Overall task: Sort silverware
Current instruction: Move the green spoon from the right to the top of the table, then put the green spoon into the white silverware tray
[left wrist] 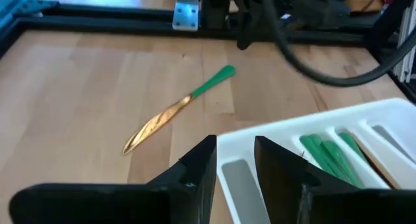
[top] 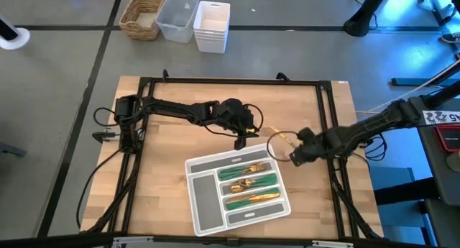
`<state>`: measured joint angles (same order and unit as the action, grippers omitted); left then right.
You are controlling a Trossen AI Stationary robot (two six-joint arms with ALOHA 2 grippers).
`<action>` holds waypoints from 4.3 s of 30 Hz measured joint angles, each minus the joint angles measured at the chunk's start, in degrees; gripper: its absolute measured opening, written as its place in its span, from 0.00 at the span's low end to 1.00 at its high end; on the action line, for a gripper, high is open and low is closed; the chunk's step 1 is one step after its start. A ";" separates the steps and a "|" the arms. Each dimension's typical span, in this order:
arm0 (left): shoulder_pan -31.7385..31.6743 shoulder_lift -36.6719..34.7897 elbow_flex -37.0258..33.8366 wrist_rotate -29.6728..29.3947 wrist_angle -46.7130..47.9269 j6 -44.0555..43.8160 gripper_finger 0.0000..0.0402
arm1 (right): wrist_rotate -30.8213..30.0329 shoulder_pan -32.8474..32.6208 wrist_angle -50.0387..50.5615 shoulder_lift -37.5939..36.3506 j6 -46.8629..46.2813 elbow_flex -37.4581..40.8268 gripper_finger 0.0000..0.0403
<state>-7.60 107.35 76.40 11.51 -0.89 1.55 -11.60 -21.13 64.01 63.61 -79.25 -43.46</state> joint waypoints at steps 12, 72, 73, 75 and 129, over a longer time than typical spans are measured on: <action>0.00 0.00 0.00 0.02 2.06 0.41 0.24 | -0.41 -8.44 -5.33 2.97 -11.58 7.68 0.00; 0.09 -0.11 -0.07 0.09 2.41 -0.16 0.24 | -24.36 15.67 -59.29 15.51 17.88 22.73 0.00; 0.09 -0.11 -0.07 0.09 2.39 -0.22 0.24 | -23.64 16.92 -62.10 15.93 20.37 22.73 0.00; 0.09 -0.11 -0.07 0.09 2.41 -0.11 0.24 | -21.50 19.46 -67.38 16.62 25.01 22.75 0.00; -5.77 30.99 28.94 -10.46 8.13 13.57 0.24 | -10.58 27.87 -49.04 -36.34 41.72 22.66 0.00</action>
<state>-13.36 138.34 105.34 1.05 7.24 15.12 -22.18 6.74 14.97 27.27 -37.54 -20.80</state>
